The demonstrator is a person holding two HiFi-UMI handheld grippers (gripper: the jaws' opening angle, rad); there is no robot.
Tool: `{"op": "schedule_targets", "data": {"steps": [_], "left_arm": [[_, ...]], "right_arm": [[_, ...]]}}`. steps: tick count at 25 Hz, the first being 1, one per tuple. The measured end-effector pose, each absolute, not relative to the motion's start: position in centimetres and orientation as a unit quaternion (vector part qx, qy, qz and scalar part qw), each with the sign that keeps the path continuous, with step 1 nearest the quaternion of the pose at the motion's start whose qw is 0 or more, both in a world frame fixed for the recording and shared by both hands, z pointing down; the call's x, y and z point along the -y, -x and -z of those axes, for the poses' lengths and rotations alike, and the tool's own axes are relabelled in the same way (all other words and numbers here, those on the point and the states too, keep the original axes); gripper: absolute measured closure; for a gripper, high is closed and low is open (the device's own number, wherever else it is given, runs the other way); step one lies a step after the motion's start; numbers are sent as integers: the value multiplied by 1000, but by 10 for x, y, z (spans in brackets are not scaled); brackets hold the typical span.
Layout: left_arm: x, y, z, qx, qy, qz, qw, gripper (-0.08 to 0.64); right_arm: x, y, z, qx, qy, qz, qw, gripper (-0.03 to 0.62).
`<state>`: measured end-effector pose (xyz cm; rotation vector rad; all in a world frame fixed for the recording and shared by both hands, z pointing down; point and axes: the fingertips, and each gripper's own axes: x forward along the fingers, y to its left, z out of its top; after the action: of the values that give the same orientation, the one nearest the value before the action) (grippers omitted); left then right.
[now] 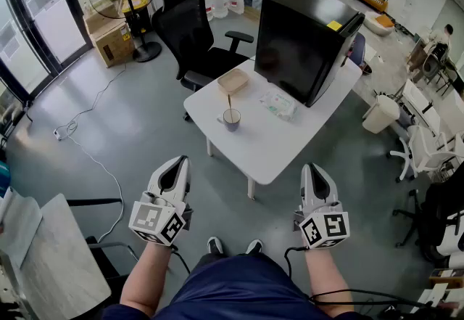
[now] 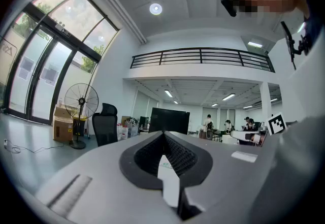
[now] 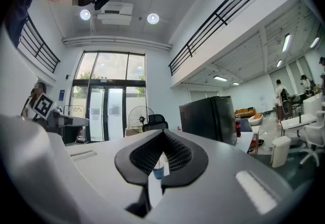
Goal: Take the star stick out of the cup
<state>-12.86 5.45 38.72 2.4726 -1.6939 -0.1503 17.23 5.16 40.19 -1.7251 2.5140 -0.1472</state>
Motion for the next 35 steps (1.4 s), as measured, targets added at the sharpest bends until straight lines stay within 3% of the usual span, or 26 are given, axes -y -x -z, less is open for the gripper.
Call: {"op": "schedule_targets", "data": {"steps": [24, 35], "left_arm": [[-51, 90, -377, 611, -790, 22, 39, 555], [24, 98, -393, 584, -810, 25, 55, 555]], "right_arm": [[-31, -193, -401, -863, 501, 40, 51, 586], [19, -187, -412, -846, 530, 49, 30, 586]]}}
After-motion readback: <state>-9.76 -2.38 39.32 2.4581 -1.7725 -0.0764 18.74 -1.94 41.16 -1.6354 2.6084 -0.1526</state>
